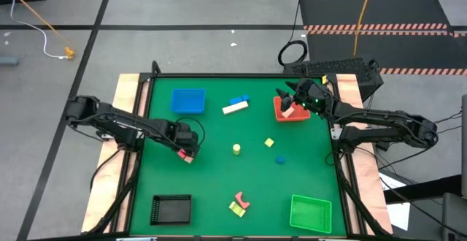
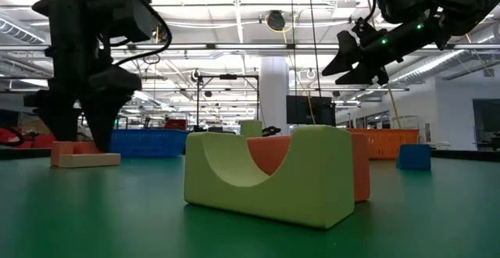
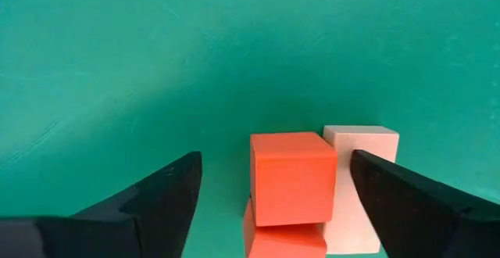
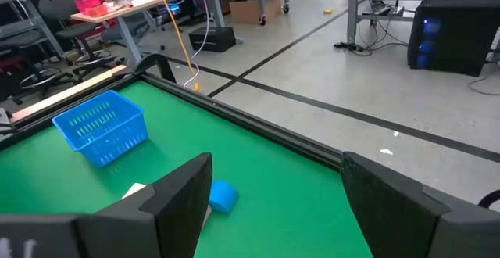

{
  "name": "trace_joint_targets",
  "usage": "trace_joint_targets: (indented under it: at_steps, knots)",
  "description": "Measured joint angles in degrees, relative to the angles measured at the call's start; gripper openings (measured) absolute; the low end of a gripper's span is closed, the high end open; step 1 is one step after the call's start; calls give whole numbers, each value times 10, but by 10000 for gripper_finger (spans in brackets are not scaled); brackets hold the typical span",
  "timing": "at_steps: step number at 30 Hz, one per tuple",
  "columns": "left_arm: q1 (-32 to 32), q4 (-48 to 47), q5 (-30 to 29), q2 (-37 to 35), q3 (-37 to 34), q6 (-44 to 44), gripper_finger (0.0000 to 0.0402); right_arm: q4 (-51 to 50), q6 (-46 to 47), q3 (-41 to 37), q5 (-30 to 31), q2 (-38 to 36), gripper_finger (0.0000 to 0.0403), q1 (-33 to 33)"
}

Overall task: Sort & place blocks by color
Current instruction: Put the top orange block in the blue basket

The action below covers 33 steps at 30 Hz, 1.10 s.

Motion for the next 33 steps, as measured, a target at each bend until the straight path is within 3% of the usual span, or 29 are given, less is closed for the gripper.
trace_joint_targets:
  at_steps: [4,10,18,23,29,33]
  knots:
    - [0,-3,0,-1,0,6,259,0,0,0,0,0,272,0]
    - [0,-4,8,-2,0,8,132,0,0,0,0,0,272,0]
    - [8,14,8,-35,0,12,134,0,0,0,0,0,272,0]
    - [30,20,-2,-66,0,37,156,8,0,0,0,0,272,0]
    - [77,42,-47,-106,0,104,136,17,0,0,0,0,272,0]
    - [121,109,-72,-136,0,168,141,17,0,0,0,0,272,0]
